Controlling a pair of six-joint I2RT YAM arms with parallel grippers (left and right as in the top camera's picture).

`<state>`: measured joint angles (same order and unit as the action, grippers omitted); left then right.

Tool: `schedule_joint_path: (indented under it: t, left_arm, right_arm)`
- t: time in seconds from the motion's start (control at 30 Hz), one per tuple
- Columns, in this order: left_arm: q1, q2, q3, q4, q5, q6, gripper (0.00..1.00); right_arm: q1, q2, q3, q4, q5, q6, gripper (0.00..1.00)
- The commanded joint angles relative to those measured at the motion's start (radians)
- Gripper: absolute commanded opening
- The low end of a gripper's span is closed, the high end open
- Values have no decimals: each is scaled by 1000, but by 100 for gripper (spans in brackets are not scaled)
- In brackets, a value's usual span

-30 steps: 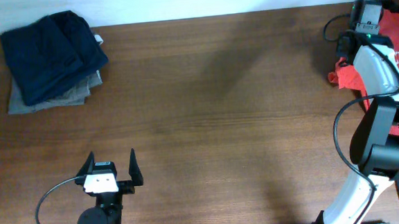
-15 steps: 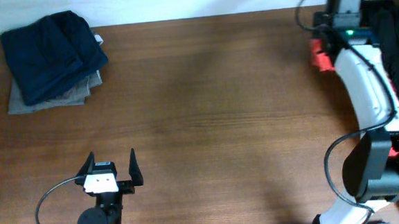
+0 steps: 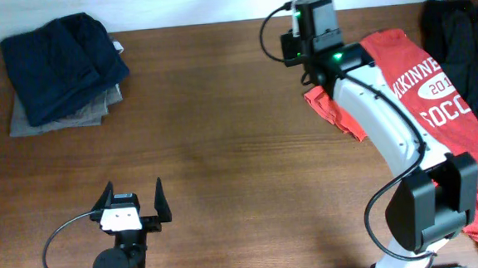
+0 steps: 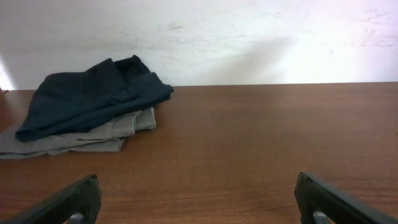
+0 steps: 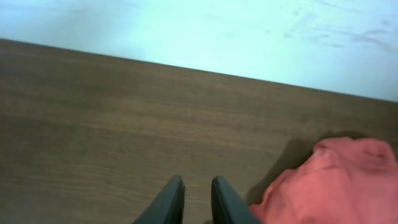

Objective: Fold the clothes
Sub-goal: 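Lift the red t-shirt with the right gripper and pull it leftward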

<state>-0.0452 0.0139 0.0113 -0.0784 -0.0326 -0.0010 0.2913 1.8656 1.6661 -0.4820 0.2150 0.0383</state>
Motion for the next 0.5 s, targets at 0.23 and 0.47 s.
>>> schedule_joint_path:
  t: [0.23,0.47]
  left_arm:
    - [5,-8,-2,-5,11,-3,99]
    - [5,-8,-2,-5,11,-3,99]
  right_arm:
    - [-118,120,17,2,125,30,41]
    - [-182,287,17,7,32,42,51]
